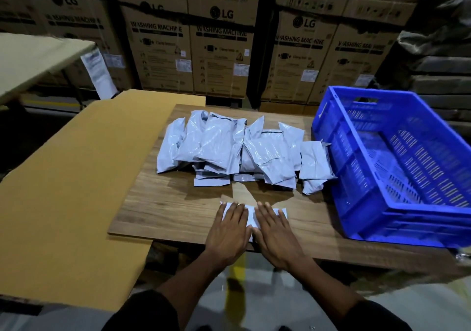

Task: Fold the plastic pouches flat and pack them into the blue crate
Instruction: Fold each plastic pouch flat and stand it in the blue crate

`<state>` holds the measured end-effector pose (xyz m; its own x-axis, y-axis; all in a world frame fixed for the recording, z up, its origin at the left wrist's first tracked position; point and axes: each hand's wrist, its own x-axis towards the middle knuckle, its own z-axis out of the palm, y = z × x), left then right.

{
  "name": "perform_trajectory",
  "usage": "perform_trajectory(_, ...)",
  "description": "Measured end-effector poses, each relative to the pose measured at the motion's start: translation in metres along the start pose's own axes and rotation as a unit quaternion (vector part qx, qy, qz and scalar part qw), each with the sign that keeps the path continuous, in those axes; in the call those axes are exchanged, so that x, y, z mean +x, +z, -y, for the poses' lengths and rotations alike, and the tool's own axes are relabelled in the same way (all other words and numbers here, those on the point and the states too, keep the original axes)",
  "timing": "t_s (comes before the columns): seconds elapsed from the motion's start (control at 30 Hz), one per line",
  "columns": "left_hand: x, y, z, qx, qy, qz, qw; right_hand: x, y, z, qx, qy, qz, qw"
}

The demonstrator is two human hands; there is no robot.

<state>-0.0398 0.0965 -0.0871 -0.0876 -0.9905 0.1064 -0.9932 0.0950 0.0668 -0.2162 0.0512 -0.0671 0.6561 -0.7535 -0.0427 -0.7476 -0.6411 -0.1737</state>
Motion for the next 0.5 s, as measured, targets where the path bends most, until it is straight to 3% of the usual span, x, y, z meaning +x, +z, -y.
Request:
perform_trajectory(0.3,-0.001,0.008,0.0,-0.039,-0.051,0.003,0.998,0.006,0.009,-0.007,-0.016,0.046,0.026,0.998)
perform_trajectory(0.5,-0.006,0.013,0.001,-0.046,-0.037,-0.011,0.998,0.003,0.014,-0.008,-0.03,0.046,0.013,0.998)
